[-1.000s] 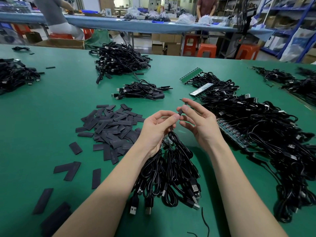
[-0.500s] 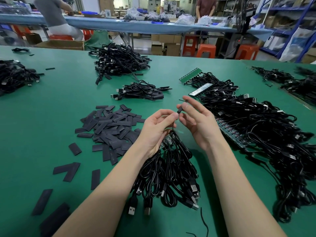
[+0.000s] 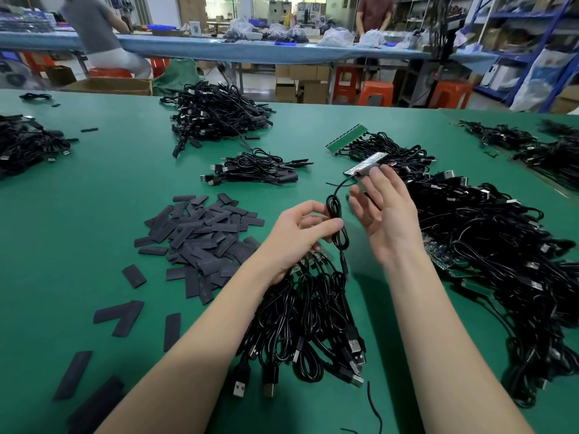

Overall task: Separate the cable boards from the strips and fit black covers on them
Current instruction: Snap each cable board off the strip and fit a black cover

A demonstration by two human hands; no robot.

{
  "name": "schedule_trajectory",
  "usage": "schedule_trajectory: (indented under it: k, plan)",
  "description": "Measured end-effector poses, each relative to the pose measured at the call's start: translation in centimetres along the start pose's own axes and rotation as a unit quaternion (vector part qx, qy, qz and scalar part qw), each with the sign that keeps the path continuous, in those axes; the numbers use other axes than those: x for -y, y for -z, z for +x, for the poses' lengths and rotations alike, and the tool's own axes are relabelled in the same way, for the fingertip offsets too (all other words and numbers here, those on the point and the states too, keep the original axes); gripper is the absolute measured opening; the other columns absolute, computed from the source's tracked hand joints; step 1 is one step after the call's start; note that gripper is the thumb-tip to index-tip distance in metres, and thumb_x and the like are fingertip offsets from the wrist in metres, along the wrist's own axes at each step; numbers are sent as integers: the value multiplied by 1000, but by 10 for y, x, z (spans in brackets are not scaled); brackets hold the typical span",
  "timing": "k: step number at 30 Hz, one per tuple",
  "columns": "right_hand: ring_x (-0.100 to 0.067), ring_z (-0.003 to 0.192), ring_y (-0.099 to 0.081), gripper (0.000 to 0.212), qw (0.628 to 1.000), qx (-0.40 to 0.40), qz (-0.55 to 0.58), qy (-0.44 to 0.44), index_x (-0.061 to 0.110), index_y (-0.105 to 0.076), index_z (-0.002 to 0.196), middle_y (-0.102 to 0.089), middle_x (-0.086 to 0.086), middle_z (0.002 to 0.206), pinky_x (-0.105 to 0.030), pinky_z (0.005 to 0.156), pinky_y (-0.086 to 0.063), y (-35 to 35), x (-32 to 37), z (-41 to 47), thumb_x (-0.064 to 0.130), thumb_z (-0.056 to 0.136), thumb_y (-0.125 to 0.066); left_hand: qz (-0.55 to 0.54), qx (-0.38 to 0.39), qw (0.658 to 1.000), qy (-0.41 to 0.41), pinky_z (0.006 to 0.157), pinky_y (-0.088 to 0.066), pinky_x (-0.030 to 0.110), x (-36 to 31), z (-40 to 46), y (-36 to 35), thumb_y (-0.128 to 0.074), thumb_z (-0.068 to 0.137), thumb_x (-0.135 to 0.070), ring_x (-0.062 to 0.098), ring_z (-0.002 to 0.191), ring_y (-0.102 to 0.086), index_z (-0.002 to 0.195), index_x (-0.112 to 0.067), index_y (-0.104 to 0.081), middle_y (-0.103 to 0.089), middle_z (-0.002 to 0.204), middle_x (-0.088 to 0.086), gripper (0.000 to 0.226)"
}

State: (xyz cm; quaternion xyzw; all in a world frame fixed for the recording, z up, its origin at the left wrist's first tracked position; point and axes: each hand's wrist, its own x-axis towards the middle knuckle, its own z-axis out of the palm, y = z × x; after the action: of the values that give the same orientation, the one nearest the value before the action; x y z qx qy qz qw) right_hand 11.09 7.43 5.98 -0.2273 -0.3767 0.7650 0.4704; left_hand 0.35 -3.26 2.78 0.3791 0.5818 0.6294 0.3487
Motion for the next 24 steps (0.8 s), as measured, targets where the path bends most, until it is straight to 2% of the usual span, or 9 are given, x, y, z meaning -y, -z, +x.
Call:
schedule_trajectory:
  k: [4,7,10,12,14,17,20,24]
  plan:
    - [-15,75,-71,33,998,-15,-59,-25,17,-56,128,-78,-2,101,-23,63,-58,4,-13,2,23,97,-66,56,-71,996,-20,59,-46,13,-7,12,5,-76,88,-23,-2,71,-63,99,-25,-68,-75,101,1,14]
    - [-12,63,-66,18,989,-1,-142,-33,16,-63,115,-78,-2,93,-21,57,-55,5,-30,2,20,98,-64,101,-102,988,-58,58,-42,4,-17,29,14,-76,88,-20,-14,71,-62,92,-29,-67,-72,93,-11,13]
    - [-10,52,-60,11,976,17,-215,-18,11,-65,108,-77,-4,84,-19,50,-51,2,-44,2,13,98,-63,213,-122,966,-83,63,-41,6,-28,50,31,-77,87,-20,-15,66,-58,88,-27,-68,-67,83,-15,12]
    - [-8,48,-57,6,967,28,-254,-3,13,-66,102,-78,0,79,-18,48,-49,1,-48,3,13,98,-62,322,-138,932,-89,70,-45,11,-36,63,47,-78,85,-23,-10,68,-58,93,-24,-71,-67,80,-11,10]
    - [-7,48,-56,4,960,37,-278,5,15,-67,98,-78,1,79,-17,48,-48,2,-50,3,15,98,-63,431,-145,886,-90,81,-51,23,-46,77,66,-76,85,-26,7,81,-64,95,-24,-72,-68,83,-7,11]
    - [-6,50,-56,4,955,40,-295,10,15,-68,98,-78,1,81,-17,48,-48,5,-53,4,16,97,-63,555,-158,811,-95,90,-54,40,-62,97,93,-71,88,-20,26,97,-66,101,-20,-71,-71,96,1,13]
    - [-6,50,-56,5,951,41,-306,13,15,-68,98,-78,1,80,-18,49,-47,5,-54,5,17,97,-64,636,-164,747,-105,91,-51,46,-71,113,114,-66,89,-11,35,105,-60,108,-10,-65,-64,112,12,19]
    - [-5,52,-57,6,944,51,-325,16,15,-70,97,-78,2,79,-17,49,-47,7,-56,6,16,97,-64,673,-106,730,-51,88,-47,45,-53,119,122,-65,89,-8,38,100,-54,103,-5,-53,-53,114,18,19]
